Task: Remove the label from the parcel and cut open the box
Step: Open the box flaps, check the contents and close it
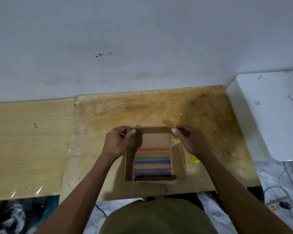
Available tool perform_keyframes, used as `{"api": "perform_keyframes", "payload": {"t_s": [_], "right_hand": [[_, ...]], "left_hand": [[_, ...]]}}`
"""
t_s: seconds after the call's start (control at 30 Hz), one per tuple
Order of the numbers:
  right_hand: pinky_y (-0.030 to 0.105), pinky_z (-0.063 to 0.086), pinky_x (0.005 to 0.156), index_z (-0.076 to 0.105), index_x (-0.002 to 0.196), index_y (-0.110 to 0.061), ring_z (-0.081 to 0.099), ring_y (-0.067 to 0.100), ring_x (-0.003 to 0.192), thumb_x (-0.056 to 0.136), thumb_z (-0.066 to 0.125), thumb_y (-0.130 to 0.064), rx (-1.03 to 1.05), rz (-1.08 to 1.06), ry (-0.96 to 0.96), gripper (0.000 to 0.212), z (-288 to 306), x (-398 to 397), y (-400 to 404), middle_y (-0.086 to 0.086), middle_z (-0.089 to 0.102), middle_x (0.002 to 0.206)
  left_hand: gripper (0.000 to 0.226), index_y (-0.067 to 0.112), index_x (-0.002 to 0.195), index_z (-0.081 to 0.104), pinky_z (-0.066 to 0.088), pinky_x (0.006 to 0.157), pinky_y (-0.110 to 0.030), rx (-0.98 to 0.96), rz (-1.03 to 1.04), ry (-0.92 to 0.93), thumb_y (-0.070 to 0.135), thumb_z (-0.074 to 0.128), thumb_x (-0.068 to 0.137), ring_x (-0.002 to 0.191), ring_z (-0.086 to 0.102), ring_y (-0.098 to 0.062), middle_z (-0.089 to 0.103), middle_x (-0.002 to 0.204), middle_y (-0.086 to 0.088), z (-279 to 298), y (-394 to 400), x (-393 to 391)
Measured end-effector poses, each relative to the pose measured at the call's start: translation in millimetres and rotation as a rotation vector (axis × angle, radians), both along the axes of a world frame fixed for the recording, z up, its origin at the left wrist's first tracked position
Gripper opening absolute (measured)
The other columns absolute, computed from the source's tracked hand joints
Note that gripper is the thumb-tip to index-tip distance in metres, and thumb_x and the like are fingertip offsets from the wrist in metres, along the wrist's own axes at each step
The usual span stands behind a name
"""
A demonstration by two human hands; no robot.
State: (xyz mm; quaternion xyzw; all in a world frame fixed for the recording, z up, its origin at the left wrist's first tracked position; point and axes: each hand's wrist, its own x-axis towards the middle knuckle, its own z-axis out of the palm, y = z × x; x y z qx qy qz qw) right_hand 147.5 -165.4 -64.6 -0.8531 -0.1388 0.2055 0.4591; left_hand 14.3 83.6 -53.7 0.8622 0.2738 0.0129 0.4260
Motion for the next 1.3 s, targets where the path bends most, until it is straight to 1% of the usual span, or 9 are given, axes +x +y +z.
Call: {"api": "perform_keyframes", "payload": {"t_s": [0.1,0.17,0.3,0.37,0.43,0.53,0.73,1.03,1.3], "right_hand": [[0.011,0.046,0.069,0.07,0.107,-0.025,0.063,0.0,0.077,0.094,0.062,-0.034,0.004,-0.091,-0.127,0.018,0,8,18,-0.013,0.069,0.086],[0.001,0.039,0.065,0.067,0.117,-0.018,0.061,0.004,0.082,0.094,0.063,-0.028,-0.01,-0.191,-0.147,0.026,-1,15,27,-0.01,0.065,0.092],[0.005,0.04,0.054,0.056,0.126,-0.019,0.061,0.01,0.074,0.094,0.06,-0.016,-0.062,-0.247,-0.15,0.032,-13,33,41,-0.006,0.065,0.09],[0.011,0.046,0.057,0.053,0.124,-0.016,0.063,0.016,0.077,0.093,0.056,-0.007,-0.062,-0.22,-0.121,0.033,-23,44,47,0.0,0.065,0.095],[0.029,0.053,0.076,0.057,0.121,-0.011,0.063,0.021,0.091,0.09,0.053,-0.001,-0.114,-0.139,-0.157,0.033,-35,53,51,0.007,0.065,0.106],[0.032,0.037,0.109,0.056,0.132,-0.011,0.048,0.028,0.124,0.087,0.058,-0.002,-0.305,0.07,-0.222,0.046,-49,61,53,0.013,0.052,0.137],[0.05,0.032,0.11,0.044,0.14,-0.017,0.019,0.027,0.142,0.091,0.055,-0.039,-0.667,0.436,-0.252,0.055,-57,62,50,-0.002,0.032,0.152],[0.051,0.026,0.115,0.032,0.148,-0.022,0.007,0.026,0.148,0.094,0.05,-0.039,-0.659,0.447,-0.196,0.059,-55,47,42,-0.002,0.02,0.16],[0.046,0.032,0.114,0.05,0.139,-0.01,0.03,0.029,0.141,0.091,0.058,-0.03,-0.37,0.356,-0.402,0.053,-35,-17,2,0.01,0.045,0.147]], "left_hand": [[0.04,0.015,0.102,0.074,0.057,0.066,-0.038,0.061,0.134,-0.04,0.05,0.056,0.093,0.075,0.069,-0.022,0.073,0.081,-0.002,-6,5,20],[0.043,0.014,0.113,0.069,0.058,0.07,-0.038,0.127,0.248,-0.033,0.05,0.059,0.091,0.078,0.068,-0.022,0.073,0.087,-0.005,-11,10,34],[0.039,0.017,0.122,0.053,0.058,0.072,-0.043,0.189,0.345,-0.001,0.036,0.066,0.09,0.085,0.062,-0.022,0.063,0.104,-0.006,-21,14,53],[0.041,0.016,0.125,0.048,0.056,0.074,-0.04,0.257,0.246,0.03,0.027,0.067,0.091,0.096,0.058,-0.022,0.055,0.118,-0.008,-28,13,59],[0.058,0.015,0.137,0.044,0.054,0.088,-0.038,0.409,0.027,0.127,0.026,0.072,0.087,0.121,0.046,-0.026,0.041,0.139,-0.009,-35,12,64],[0.086,0.024,0.152,0.025,0.039,0.109,-0.053,0.502,-0.321,0.387,0.053,0.069,0.083,0.143,0.016,-0.032,0.014,0.16,-0.002,-41,11,72],[0.108,0.032,0.155,0.007,0.008,0.113,-0.07,0.43,-0.442,0.664,0.075,0.062,0.073,0.149,-0.008,-0.036,-0.005,0.164,0.004,-53,10,74],[0.098,0.034,0.156,0.005,0.002,0.116,-0.069,0.409,-0.387,0.57,0.071,0.057,0.081,0.15,-0.013,-0.034,-0.006,0.165,0.003,-53,-2,61],[0.092,0.03,0.157,0.005,0.0,0.12,-0.057,0.432,-0.371,0.383,0.069,0.049,0.087,0.151,-0.012,-0.025,-0.003,0.166,0.001,-24,-29,13]]}}
